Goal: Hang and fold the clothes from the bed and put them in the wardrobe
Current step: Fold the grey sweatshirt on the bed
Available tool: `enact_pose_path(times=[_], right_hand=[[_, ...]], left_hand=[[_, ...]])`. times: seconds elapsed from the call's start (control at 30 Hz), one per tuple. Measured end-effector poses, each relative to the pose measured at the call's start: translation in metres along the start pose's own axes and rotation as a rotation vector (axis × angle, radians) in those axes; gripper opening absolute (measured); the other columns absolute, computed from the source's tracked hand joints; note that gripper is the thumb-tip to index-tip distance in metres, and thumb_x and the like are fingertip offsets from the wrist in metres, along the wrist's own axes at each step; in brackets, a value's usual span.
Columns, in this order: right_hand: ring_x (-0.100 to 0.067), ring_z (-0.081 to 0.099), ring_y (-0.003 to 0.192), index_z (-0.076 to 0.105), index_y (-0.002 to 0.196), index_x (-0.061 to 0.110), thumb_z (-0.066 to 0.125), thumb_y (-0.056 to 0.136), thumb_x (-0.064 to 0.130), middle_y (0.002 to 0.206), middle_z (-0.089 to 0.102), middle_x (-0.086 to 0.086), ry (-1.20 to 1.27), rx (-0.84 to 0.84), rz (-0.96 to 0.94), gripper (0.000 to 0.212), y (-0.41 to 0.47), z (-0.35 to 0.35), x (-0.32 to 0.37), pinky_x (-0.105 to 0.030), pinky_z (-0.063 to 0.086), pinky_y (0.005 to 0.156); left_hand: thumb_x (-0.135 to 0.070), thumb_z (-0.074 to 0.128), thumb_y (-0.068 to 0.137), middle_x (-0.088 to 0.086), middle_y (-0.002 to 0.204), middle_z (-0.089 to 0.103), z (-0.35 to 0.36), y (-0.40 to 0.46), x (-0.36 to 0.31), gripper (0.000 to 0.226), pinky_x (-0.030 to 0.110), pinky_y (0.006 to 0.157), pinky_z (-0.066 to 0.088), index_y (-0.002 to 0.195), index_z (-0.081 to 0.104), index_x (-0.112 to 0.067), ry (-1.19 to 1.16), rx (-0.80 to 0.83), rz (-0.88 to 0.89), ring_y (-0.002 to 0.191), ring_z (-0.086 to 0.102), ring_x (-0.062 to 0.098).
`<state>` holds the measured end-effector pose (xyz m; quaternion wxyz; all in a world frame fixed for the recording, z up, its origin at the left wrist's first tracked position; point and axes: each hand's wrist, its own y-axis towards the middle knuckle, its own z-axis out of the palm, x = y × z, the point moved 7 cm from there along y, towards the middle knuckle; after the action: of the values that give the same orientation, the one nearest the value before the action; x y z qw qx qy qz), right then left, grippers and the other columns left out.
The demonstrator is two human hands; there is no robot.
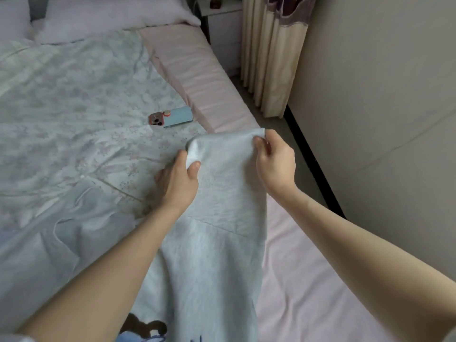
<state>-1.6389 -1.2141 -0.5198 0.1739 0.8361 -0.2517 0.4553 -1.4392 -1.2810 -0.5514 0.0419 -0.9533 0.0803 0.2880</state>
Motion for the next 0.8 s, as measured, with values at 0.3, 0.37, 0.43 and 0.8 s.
enact_pose_path(times=[0.3,0.37,0.43,0.8], right_hand=[[-0.022,0.044,0.068,0.045,0.069,0.01,0.035,0.086,-0.003,0.069,0.045,-0.006,0.307,0.255,0.666,0.024,-0.054,0.037,-0.139,-0.03,0.043,0.061],[-0.02,0.052,0.068,0.053,0.078,0.008,0.038,0.089,-0.003,0.074,0.054,-0.007,0.503,0.3,0.809,0.021,-0.066,0.043,-0.15,-0.031,0.049,0.063],[-0.016,0.057,0.068,0.059,0.09,0.009,0.047,0.092,0.012,0.072,0.059,-0.003,0.651,0.306,0.861,0.013,-0.06,0.046,-0.149,-0.029,0.048,0.062],[-0.013,0.049,0.057,0.066,0.095,0.018,0.046,0.085,-0.007,0.064,0.051,0.0,0.776,0.614,0.591,0.034,-0.073,0.05,-0.08,-0.027,0.048,0.069]], left_hand=[[-0.036,0.047,0.095,0.007,0.149,0.028,0.056,-0.057,0.031,0.059,0.044,0.111,0.024,0.146,0.024,-0.019,0.203,0.263,-0.062,0.136,0.027,0.028],[-0.044,0.044,0.095,0.002,0.155,0.018,0.077,-0.069,0.047,0.066,0.045,0.113,0.022,0.15,0.014,-0.022,0.211,0.445,-0.095,0.141,0.02,0.024],[-0.049,0.041,0.094,-0.005,0.157,0.015,0.094,-0.078,0.055,0.066,0.045,0.115,0.017,0.15,0.013,-0.028,0.321,0.628,-0.061,0.144,0.017,0.02],[-0.031,0.047,0.097,0.006,0.147,0.037,0.043,-0.041,0.045,0.048,0.033,0.108,0.029,0.142,0.038,-0.017,-0.28,0.26,-0.322,0.134,0.036,0.021]])
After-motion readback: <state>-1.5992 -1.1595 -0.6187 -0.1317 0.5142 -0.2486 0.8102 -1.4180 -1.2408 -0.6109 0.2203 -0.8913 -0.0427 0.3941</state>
